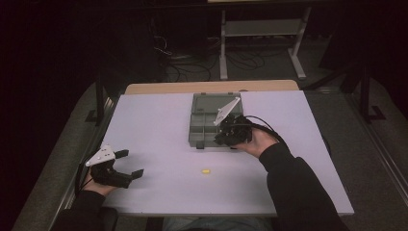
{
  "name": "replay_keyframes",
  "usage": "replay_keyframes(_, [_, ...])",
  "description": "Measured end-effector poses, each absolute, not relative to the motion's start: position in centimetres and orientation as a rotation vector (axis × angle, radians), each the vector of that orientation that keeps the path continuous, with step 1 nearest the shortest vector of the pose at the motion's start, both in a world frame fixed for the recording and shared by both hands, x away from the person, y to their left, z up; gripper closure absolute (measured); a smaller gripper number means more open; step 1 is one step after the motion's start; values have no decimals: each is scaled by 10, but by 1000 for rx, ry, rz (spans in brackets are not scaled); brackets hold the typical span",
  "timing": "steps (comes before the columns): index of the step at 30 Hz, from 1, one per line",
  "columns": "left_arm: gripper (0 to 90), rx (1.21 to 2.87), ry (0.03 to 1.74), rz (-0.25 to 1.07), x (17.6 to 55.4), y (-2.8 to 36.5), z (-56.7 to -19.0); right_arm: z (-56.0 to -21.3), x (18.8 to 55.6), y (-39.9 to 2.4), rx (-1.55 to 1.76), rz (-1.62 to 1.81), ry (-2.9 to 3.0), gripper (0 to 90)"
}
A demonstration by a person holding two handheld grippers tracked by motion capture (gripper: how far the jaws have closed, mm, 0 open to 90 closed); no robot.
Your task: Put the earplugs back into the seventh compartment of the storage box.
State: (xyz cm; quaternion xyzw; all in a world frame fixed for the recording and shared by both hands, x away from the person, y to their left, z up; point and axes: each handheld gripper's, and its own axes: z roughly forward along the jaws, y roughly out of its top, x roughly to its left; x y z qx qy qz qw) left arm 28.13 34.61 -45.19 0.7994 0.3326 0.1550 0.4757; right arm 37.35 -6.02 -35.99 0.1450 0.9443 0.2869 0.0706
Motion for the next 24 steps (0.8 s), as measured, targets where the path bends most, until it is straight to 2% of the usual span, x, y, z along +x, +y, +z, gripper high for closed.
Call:
replay_keyframes(15, [0, 1954, 812, 364, 282, 348, -453, -362, 410, -63, 525, 834, 2824, 804])
replay_keyframes(24, [0, 1952, 812, 361, 282, 348, -453, -386, 431, -62, 611, 739, 2849, 803])
